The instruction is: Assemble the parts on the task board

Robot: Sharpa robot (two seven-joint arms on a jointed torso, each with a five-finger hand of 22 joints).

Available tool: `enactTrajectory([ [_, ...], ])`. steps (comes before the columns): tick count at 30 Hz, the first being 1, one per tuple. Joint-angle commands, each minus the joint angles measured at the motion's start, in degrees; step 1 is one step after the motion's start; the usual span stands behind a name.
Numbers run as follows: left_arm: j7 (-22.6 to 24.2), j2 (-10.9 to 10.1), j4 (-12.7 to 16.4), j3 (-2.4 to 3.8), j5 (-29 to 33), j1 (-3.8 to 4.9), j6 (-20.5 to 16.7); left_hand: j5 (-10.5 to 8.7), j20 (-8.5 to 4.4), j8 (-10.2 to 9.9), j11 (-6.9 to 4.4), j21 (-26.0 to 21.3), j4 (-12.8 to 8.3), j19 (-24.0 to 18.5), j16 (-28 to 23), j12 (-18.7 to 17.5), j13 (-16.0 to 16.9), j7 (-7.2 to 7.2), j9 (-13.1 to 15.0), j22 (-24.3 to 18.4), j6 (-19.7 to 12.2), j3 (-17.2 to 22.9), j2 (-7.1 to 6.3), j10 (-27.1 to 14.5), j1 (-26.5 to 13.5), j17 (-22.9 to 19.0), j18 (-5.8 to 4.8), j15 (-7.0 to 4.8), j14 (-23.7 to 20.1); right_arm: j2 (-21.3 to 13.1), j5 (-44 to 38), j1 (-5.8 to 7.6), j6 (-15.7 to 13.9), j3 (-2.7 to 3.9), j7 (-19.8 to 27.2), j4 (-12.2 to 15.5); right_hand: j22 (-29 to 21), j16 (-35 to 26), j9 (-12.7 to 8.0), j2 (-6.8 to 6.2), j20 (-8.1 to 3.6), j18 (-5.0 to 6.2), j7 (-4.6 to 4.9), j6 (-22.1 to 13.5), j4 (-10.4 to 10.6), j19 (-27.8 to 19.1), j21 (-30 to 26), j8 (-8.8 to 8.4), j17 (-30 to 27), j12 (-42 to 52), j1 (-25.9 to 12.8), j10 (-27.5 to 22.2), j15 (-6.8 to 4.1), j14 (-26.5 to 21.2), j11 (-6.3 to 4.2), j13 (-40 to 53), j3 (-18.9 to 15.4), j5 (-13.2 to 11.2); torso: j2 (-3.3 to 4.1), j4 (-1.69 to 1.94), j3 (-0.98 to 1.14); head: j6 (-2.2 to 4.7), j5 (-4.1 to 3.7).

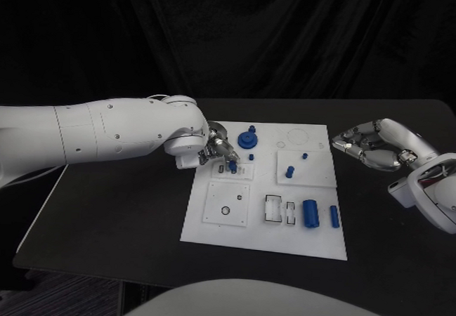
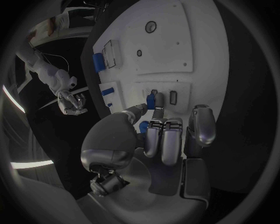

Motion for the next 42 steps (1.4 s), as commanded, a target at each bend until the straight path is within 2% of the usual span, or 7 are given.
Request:
enactTrajectory([
  [1, 0.7, 0.1, 0.0, 0.02, 0.1, -0.15, 0.8, -0.44, -0.13, -0.3, 0.36, -0.4, 0.4, 0.0, -0.3, 0.2, 15.1, 0.0, 0.1, 0.9, 0.0, -0.2, 0.02, 6.1, -0.6, 15.1, 0.44, 0.32, 6.2, 0.0, 0.0, -0.16, 0.2, 0.04, -0.9, 0.0, 4.9, -0.2, -0.1, 0.22, 0.2, -0.34, 0.09, 0.4, 0.1, 0.2, -0.2, -0.28, -0.1, -0.1, 0.4, 0.2, 0.13, 0.1, 0.34, -0.1, 0.3, 0.2, -0.01, 0.01, 0.0, -0.01, -0.04],
  [6, 0.6, 0.1, 0.1, 0.02, 0.1, -0.21, 1.0, -0.77, -0.12, -0.4, 0.38, -0.5, 0.6, 0.0, -0.3, 0.2, 15.1, 0.03, 0.0, 0.8, -0.1, -0.4, -0.09, 6.1, -0.6, 15.1, 0.45, 0.34, 6.2, 0.0, 0.0, -0.17, 0.3, 0.04, -0.9, 0.0, 4.9, -0.2, -0.1, 0.2, 0.2, -0.35, 0.09, 0.4, 0.1, 0.2, -0.1, -0.31, -0.1, -0.1, 0.4, 0.2, 0.13, 0.1, 0.34, -0.1, 0.3, 0.2, -0.03, -0.07, 0.02, -0.01, 0.02],
  [42, 1.0, -0.7, 0.6, 0.02, 0.1, -0.32, 0.7, -0.99, -0.01, -1.2, 0.61, -1.2, 0.2, -0.8, -0.3, 0.2, 15.1, 0.31, -0.1, 0.4, -1.3, -0.9, -0.76, 6.1, 0.2, 15.1, 0.64, 0.5, 6.2, 0.1, 0.0, -0.36, 0.8, 0.04, -1.3, -0.1, 4.9, -0.3, -0.2, 0.08, 0.21, -0.3, 0.07, 0.3, 0.0, 0.1, -0.4, -0.4, -0.2, -0.2, 0.7, 0.1, 0.13, 0.0, 0.32, -0.3, 0.5, 0.5, 0.05, 0.02, -0.03, -0.01, 0.1],
])
